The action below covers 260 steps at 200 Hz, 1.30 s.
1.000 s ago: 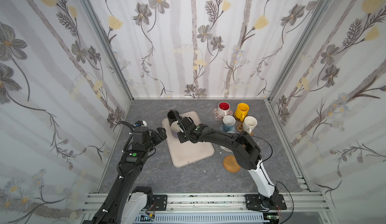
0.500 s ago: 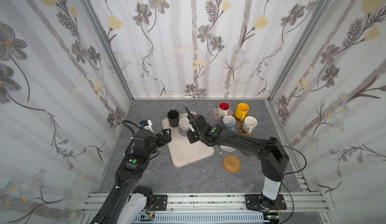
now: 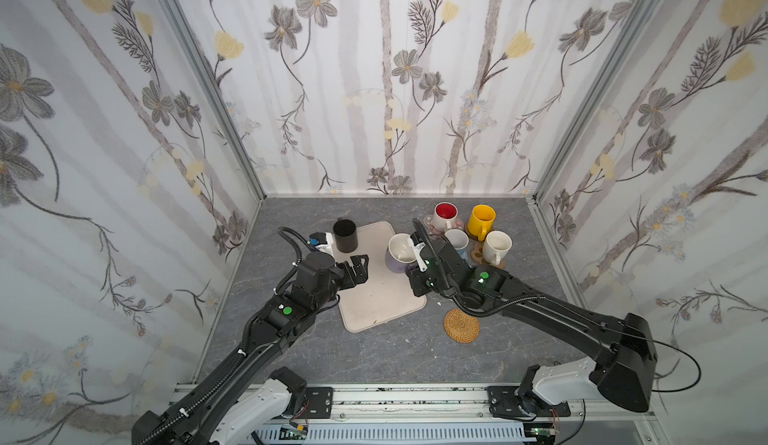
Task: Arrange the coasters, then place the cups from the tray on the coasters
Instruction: 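Lift the lilac mug off the tray and carry it toward the coasters, then lower the lilac mug onto the brown cork coaster and open the right gripper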
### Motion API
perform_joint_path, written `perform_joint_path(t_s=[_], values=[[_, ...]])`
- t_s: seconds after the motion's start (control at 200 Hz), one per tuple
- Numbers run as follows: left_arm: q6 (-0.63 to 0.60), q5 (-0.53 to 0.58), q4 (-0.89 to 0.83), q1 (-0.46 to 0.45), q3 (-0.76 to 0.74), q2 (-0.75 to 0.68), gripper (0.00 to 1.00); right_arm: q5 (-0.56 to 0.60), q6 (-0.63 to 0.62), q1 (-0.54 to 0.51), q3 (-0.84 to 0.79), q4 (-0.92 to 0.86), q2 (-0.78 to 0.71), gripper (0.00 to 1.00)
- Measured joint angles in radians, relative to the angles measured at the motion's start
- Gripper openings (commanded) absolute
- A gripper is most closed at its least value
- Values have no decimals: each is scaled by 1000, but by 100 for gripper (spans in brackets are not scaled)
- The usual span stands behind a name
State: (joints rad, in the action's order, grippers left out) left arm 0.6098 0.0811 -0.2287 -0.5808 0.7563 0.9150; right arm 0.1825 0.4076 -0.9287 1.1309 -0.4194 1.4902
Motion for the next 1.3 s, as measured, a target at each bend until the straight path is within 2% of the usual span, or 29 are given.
perform_joint_path(t_s=[0.255,0.435,0.585,0.764,0.934,1.299], values=[[20,44,82,-116,18,105,100,43,15,64,-112,-87,-203,0],[25,58,144,-175,69,200,100,45,22,175,-187,-151,-323,2],[25,61,181,-206,100,265,100,49,34,280,-267,-169,-397,0],[24,52,227,-220,104,308,100,49,63,428,-353,-176,-451,0],[23,42,257,-225,101,333,100,-13,90,571,-436,-158,-486,0],[15,34,303,-225,85,340,100,-53,108,658,-505,-101,-483,0]])
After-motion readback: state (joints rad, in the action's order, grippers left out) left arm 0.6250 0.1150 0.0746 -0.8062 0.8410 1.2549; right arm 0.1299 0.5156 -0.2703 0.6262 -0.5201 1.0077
